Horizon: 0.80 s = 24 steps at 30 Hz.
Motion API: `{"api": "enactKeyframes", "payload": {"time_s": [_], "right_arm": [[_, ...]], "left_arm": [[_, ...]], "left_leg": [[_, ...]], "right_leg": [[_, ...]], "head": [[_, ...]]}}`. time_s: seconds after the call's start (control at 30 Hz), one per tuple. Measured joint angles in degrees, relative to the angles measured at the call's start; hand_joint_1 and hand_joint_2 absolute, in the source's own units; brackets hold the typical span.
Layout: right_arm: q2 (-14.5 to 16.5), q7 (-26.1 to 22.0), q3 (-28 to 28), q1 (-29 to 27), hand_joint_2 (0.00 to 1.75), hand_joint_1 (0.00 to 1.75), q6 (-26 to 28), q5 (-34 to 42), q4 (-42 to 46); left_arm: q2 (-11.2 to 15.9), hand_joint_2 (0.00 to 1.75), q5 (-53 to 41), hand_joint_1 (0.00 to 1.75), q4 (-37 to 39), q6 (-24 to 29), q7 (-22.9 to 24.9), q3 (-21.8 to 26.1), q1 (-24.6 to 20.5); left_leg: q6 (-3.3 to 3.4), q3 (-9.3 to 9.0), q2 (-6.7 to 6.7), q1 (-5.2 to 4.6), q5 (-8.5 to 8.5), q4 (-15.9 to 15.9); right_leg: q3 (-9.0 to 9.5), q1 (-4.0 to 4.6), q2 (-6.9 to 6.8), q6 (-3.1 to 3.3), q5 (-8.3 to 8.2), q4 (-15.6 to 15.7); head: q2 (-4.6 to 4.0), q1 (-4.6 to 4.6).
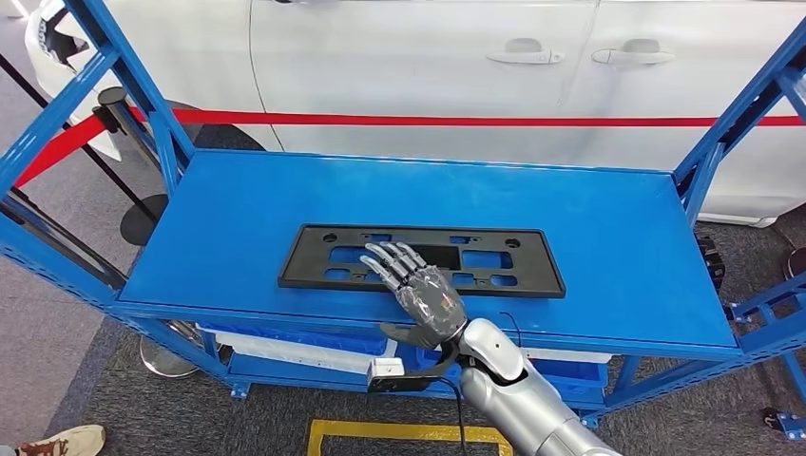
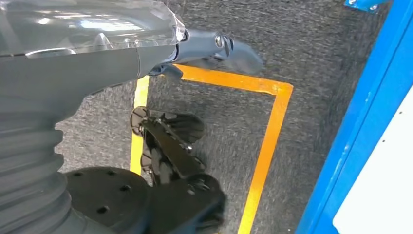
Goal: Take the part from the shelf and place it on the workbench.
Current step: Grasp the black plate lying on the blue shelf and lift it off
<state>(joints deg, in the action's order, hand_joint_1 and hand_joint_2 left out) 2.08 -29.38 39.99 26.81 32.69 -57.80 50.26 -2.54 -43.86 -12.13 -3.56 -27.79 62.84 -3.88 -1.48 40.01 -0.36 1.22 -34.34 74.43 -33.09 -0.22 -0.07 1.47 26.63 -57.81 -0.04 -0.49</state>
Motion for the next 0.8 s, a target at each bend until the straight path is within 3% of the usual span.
{"api": "enactKeyframes", "payload": {"time_s": [0.03, 0.1, 0.17, 0.27, 0.33, 0.37, 0.43, 0.5, 0.53, 0.57, 0.63, 0.67, 0.7, 0.8], "right_arm": [[0.27, 0.57, 0.25, 0.05, 1.75, 0.0, 0.76, -0.89, -0.75], [1.24, 2.07, 0.72, 0.37, 1.75, 0.0, 2.88, -2.86, -2.37], [2.57, 4.03, 1.19, 0.93, 1.75, 0.0, 5.09, -5.05, -3.77], [4.5, 7.29, 1.88, 1.58, 1.75, 0.0, 6.77, -8.87, -5.2], [5.63, 9.62, 2.27, 1.89, 1.75, 0.0, 7.02, -11.59, -5.79], [6.13, 10.7, 2.4, 2.06, 1.75, 0.0, 7.1, -12.69, -6.02], [6.97, 12.41, 2.59, 2.28, 1.75, 0.0, 7.22, -14.06, -6.72], [7.56, 13.36, 2.72, 2.35, 1.75, 0.0, 7.24, -14.79, -7.66], [7.85, 13.8, 2.73, 2.45, 1.75, 0.0, 7.24, -15.22, -8.16], [8.2, 14.31, 2.71, 2.66, 1.75, 0.0, 7.25, -15.76, -8.65], [8.97, 15.25, 2.58, 3.43, 1.75, 0.0, 7.26, -16.81, -9.57], [9.3, 15.51, 2.52, 3.88, 1.75, 0.0, 7.26, -17.17, -9.94], [9.58, 15.67, 2.48, 4.23, 1.75, 0.0, 7.26, -17.42, -10.28], [10.15, 15.75, 2.39, 4.62, 1.75, 0.0, 7.27, -17.66, -11.11]], "left_arm": [[0.01, 1.75, -0.1, 0.0, 0.0, 0.07, 0.01, 0.0, 0.11], [0.03, 1.75, -0.34, 0.0, -0.01, 0.19, 0.01, 0.01, 0.2], [0.04, 1.75, -0.56, 0.0, -0.01, 0.23, 0.01, 0.04, 0.1], [0.03, 1.75, -0.75, 0.0, 0.0, 0.23, 0.01, 0.15, -0.01], [-0.03, 1.75, -0.92, 0.0, 0.0, 0.23, 0.01, 0.24, 0.04], [-0.05, 1.75, -1.02, 0.0, 0.0, 0.24, 0.01, 0.27, 0.02], [-0.07, 1.75, -1.18, 0.0, 0.0, 0.24, 0.01, 0.32, -0.04], [-0.06, 1.75, -1.23, 0.0, 0.0, 0.24, 0.01, 0.36, -0.03], [-0.06, 1.75, -1.26, 0.0, 0.0, 0.24, 0.01, 0.38, -0.01], [-0.06, 1.75, -1.28, 0.0, 0.0, 0.24, 0.02, 0.4, 0.02], [-0.09, 1.75, -1.31, 0.0, 0.0, 0.24, 0.03, 0.43, 0.04], [-0.11, 1.75, -1.31, 0.0, 0.0, 0.24, 0.03, 0.44, 0.03], [-0.13, 1.75, -1.32, 0.0, 0.0, 0.24, 0.03, 0.46, 0.01], [-0.12, 1.75, -1.32, 0.0, -0.01, 0.25, 0.03, 0.5, 0.06]], "left_leg": [[0.03, -0.26, 0.0, 0.0, 1.21, -0.84], [0.3, -3.13, 0.04, -0.01, 5.26, -7.5], [0.63, -5.79, 0.03, -0.16, 7.39, -13.38], [1.16, -6.34, -0.08, -0.3, 7.31, -14.97], [1.71, -6.43, -0.03, -0.06, 7.58, -15.35], [2.0, -6.49, 0.02, 0.09, 7.71, -15.55], [2.31, -6.51, 0.07, 0.13, 7.78, -15.62], [2.35, -6.53, 0.05, 0.13, 7.76, -15.62], [2.33, -6.58, 0.02, 0.14, 7.75, -15.62], [2.28, -6.66, -0.02, 0.15, 7.71, -15.61], [2.0, -6.82, -0.06, 0.1, 7.61, -15.61], [1.74, -6.79, -0.07, 0.04, 7.58, -15.59], [1.44, -6.71, -0.07, -0.01, 7.61, -15.6], [0.34, -6.63, -0.03, 0.06, 7.61, -15.75]], "right_leg": [[0.04, 0.06, 0.04, 0.05, 0.1, -0.13], [0.12, 0.1, 0.2, -0.03, 0.47, -0.57], [-0.1, 0.31, 0.39, -0.36, 0.83, -1.2], [-0.55, 0.49, 0.45, -0.92, 0.84, -1.52], [-0.98, 0.43, 0.41, -1.43, 1.83, -2.63], [-1.79, 0.35, 0.4, -1.73, 3.12, -4.53], [-4.88, 0.03, 0.35, -2.26, 6.64, -11.29], [-7.39, -0.35, 0.35, -2.59, 8.11, -16.54], [-7.36, -0.49, 0.34, -2.65, 7.25, -16.35], [-6.29, -0.59, 0.33, -2.61, 5.45, -14.0], [-2.71, -0.55, 0.34, -2.27, 1.7, -6.53], [-1.38, -0.39, 0.35, -2.04, 0.77, -3.56], [-0.71, -0.22, 0.37, -1.85, 0.51, -1.93], [-0.57, -0.07, 0.38, -1.23, 0.47, -0.97]], "head": [[0.0, 0.0], [0.0, 0.0], [0.0, 0.01], [0.0, 0.05], [0.0, 0.09], [0.0, 0.12], [0.0, 0.2], [0.0, 0.2], [0.0, 0.2], [0.0, 0.2], [0.0, 0.18], [0.0, 0.18], [0.0, 0.16], [0.0, 0.12]]}}
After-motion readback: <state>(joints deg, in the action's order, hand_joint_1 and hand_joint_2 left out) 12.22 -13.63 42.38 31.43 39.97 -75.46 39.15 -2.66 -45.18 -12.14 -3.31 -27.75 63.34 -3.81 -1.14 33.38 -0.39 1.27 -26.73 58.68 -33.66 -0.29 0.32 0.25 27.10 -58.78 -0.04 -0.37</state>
